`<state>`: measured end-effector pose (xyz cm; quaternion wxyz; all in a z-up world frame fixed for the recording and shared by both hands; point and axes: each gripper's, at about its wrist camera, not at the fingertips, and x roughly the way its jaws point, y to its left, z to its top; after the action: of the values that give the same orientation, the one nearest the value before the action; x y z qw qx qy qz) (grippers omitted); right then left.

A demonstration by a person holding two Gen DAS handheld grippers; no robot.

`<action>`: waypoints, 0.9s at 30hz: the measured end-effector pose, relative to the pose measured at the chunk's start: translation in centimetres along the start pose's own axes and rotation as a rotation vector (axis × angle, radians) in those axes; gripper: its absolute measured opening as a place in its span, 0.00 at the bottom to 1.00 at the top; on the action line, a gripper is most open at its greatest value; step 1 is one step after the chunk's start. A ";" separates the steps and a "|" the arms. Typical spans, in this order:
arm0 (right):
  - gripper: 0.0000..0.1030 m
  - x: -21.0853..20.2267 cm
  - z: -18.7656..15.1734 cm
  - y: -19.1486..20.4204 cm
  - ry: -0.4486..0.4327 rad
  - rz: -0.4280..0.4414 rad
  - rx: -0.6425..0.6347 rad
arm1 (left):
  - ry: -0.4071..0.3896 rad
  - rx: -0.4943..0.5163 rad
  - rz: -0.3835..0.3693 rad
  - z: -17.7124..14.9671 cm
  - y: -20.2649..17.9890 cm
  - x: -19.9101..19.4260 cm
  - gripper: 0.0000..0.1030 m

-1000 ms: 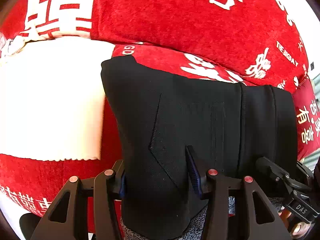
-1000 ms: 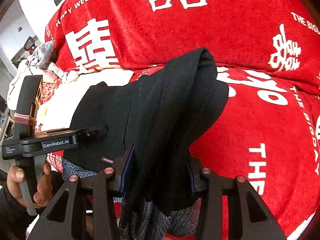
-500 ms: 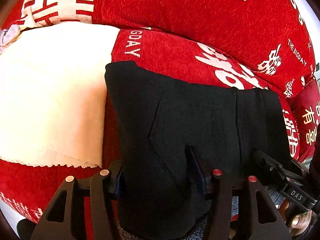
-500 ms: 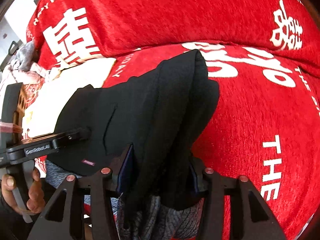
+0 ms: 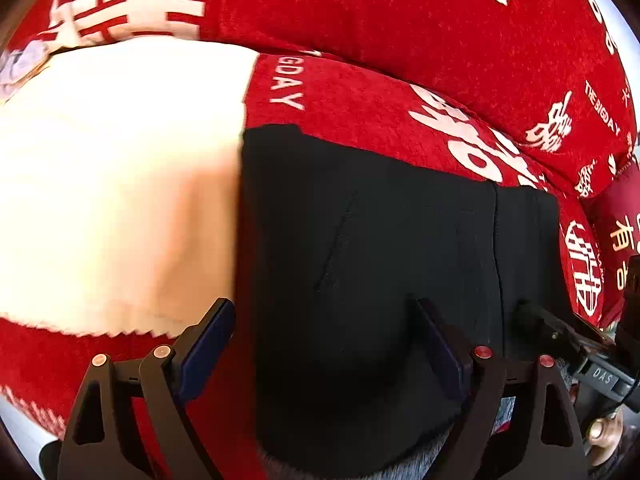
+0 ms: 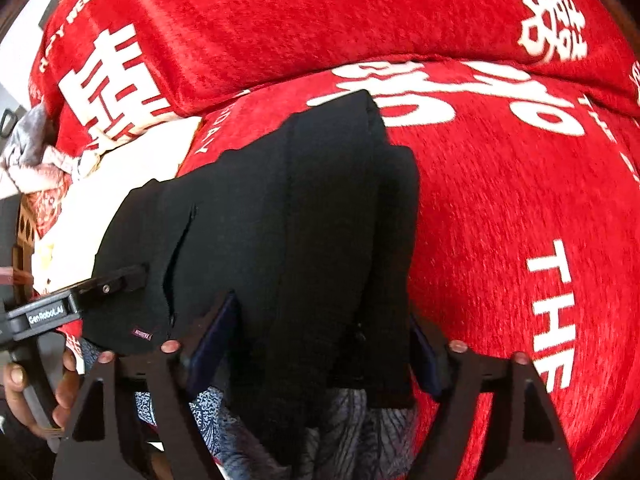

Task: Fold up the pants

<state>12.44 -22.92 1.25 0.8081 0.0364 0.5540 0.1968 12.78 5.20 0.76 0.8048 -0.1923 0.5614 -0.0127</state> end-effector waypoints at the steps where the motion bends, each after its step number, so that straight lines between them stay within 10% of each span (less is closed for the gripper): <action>1: 0.80 -0.5 0.1 0.1 -0.001 -0.016 -0.004 | -0.007 -0.006 0.017 -0.1 0.2 -0.6 0.88; 10: 0.81 -6.9 -0.3 5.0 -0.194 -0.154 -0.190 | -0.136 0.017 0.126 -1.7 0.1 -5.7 0.88; 27: 0.83 -2.9 -4.9 7.3 -0.073 -0.056 -0.356 | -0.113 0.057 0.202 -4.1 0.0 -3.9 1.00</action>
<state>5.06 -18.02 3.96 0.8264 -0.1153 0.4816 0.2679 7.63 4.95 3.06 0.8374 -0.1123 0.5311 0.0633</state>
